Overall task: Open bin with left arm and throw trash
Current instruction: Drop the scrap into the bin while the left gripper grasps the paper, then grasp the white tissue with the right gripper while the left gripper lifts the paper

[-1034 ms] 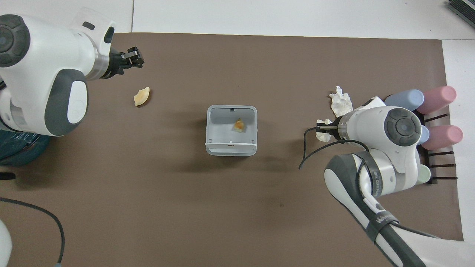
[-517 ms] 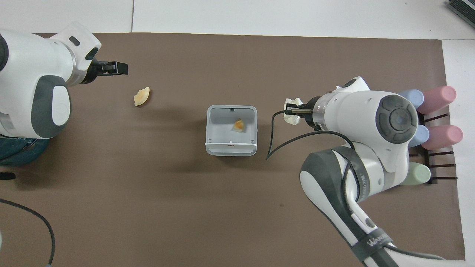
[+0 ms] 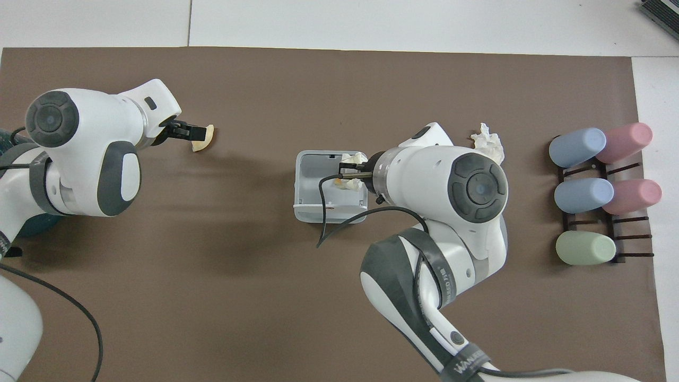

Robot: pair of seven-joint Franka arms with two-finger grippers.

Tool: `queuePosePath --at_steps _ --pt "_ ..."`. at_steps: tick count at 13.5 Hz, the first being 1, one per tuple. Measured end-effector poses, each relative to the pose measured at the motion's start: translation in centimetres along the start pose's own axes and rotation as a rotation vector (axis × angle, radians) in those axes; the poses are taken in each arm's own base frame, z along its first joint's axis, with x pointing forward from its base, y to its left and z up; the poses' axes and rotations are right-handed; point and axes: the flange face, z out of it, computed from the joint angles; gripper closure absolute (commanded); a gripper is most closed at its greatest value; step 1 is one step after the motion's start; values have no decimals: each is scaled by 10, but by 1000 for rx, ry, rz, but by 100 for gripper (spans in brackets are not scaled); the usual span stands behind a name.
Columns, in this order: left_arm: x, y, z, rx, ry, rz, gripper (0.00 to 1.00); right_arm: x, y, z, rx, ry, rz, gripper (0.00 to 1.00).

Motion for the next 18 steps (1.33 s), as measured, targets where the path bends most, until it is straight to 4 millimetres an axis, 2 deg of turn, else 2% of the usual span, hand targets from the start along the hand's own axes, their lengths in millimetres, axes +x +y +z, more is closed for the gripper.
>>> queuePosePath --at_steps 1,2,6,8,11,14,15,18 --pt "-3 1 10 -1 1 17 0 -5 -6 5 0 -8 -6 13" --pt "-5 2 19 -4 -3 29 0 -7 -8 8 0 -14 -11 0" --pt "-21 26 48 -23 -51 68 0 -4 -7 7 0 -10 -7 0" --pt "-27 34 54 -29 -67 78 0 8 2 -1 1 10 12 0" --pt "-33 33 60 -27 -62 86 0 48 47 -24 -62 83 31 0" --pt "-35 32 63 -26 -60 92 17 78 92 -54 -176 95 34 0" --pt "-36 32 63 -26 -61 92 26 85 104 -63 -192 96 36 0" --pt "-37 31 68 -27 -66 93 50 101 159 -73 -242 66 -14 0"
